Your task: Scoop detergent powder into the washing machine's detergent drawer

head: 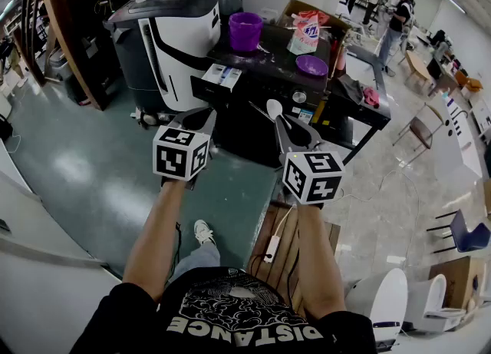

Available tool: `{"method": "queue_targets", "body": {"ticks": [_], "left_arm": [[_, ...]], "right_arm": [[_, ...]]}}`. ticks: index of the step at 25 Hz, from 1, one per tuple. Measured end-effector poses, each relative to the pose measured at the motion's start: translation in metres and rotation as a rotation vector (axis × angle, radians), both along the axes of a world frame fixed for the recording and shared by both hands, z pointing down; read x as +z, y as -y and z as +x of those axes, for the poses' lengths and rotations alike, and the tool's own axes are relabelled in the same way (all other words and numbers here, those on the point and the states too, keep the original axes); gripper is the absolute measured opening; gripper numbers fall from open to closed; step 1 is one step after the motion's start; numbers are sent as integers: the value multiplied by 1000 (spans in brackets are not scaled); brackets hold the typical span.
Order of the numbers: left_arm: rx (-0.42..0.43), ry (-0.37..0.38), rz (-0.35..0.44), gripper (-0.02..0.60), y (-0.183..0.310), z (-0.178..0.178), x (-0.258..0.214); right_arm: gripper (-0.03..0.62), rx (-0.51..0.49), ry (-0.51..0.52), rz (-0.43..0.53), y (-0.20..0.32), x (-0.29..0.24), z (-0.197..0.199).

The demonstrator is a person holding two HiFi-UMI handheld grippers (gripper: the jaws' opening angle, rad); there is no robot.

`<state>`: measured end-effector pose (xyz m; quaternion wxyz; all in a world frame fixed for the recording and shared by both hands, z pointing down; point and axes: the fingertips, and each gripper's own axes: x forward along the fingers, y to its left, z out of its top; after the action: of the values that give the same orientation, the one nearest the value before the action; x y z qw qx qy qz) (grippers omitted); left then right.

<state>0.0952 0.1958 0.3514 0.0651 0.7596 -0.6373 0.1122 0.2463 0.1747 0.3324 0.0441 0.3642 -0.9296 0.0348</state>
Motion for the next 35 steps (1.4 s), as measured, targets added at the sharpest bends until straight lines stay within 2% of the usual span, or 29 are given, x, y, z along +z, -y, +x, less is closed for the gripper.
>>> {"method": "queue_targets", "body": {"ticks": [5,9,12,22,35], "left_arm": [[22,-4,19,0,8,-3,-3],[51,-58,32,0,19,-7,-3],[55,-58,31,0,31,-15,-1],[50,-88,14,0,93,-50,4],[90,-85,-27,0,171,-99,4]], "right_arm": [[37,-10,-4,-4,7,2,-9],[37,-11,-12,-7,17,7,-17],[37,-8,-10,-11,29,11,-24],[37,4,-27,-21,85,19,-56],[37,46,-40,-48,159,12,-104]]}}
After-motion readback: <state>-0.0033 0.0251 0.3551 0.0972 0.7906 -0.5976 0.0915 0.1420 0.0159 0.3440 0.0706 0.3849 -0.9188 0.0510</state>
